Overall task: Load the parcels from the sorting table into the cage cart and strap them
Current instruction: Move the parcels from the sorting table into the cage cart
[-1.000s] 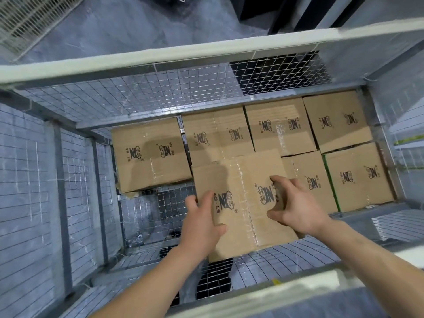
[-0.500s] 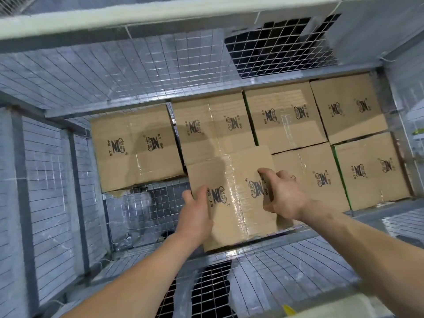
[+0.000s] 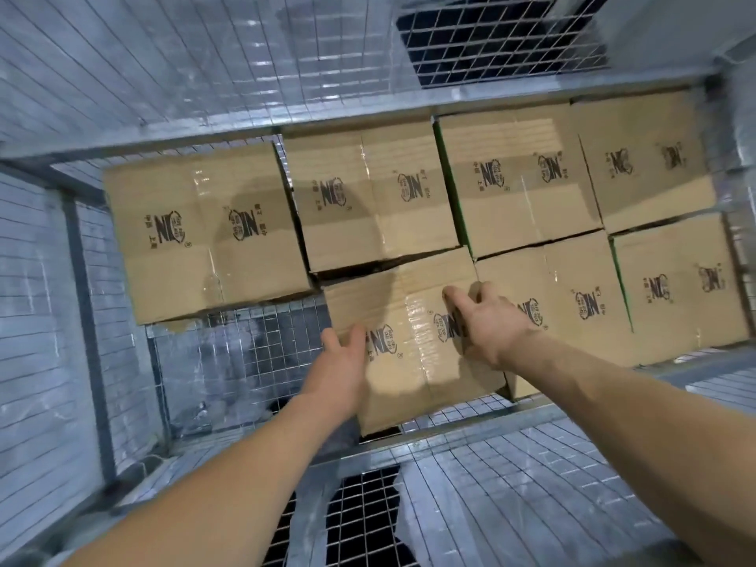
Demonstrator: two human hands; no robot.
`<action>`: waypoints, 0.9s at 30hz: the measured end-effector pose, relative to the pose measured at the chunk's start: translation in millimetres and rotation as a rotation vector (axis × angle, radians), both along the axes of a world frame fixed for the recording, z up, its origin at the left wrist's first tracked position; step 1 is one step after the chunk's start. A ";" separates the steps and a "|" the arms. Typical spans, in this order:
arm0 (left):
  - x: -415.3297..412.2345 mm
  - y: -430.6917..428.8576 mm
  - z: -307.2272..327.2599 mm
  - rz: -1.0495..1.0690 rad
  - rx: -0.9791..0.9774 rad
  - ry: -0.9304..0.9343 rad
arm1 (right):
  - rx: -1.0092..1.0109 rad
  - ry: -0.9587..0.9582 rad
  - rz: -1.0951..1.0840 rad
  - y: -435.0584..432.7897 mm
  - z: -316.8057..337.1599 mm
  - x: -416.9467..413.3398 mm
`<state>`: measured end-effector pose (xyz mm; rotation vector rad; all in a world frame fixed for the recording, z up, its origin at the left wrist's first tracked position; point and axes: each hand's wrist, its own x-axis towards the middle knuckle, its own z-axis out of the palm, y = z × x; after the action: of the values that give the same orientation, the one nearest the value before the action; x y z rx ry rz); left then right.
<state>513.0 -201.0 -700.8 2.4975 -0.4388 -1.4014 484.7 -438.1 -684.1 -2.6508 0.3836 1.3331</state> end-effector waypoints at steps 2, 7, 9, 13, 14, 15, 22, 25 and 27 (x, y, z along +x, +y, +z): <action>11.6 0.2 20.3 -0.064 0.052 0.042 | 0.042 0.081 -0.046 1.6 11.7 4.7; 41.6 -10.3 97.1 -0.170 0.116 -0.064 | 0.090 -0.010 -0.169 12.3 80.9 1.8; 50.9 -15.4 139.5 -0.229 0.068 -0.181 | 0.098 -0.157 -0.239 17.4 120.0 -1.4; 59.0 -25.8 243.9 -0.305 -0.073 -0.423 | 0.118 -0.463 -0.343 22.0 219.6 -7.4; 59.4 -29.1 271.8 -0.309 -0.103 -0.477 | 0.122 -0.560 -0.361 21.7 247.7 -8.8; 59.4 -32.5 299.6 -0.320 -0.128 -0.541 | 0.122 -0.652 -0.369 21.1 276.4 -10.9; 54.2 -66.1 480.5 -0.388 -0.434 -0.886 | -0.051 -1.154 -0.374 2.5 462.7 -43.8; 50.5 -84.9 536.4 -0.436 -0.618 -1.040 | -0.172 -1.248 -0.364 -2.7 527.7 -65.4; 41.9 -98.5 575.1 -0.478 -0.762 -1.087 | -0.285 -1.326 -0.372 -2.9 568.4 -88.9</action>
<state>554.9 -299.5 -125.7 2.2658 -1.4757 0.2436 395.9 -441.0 -115.7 -2.7652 0.7749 -0.6794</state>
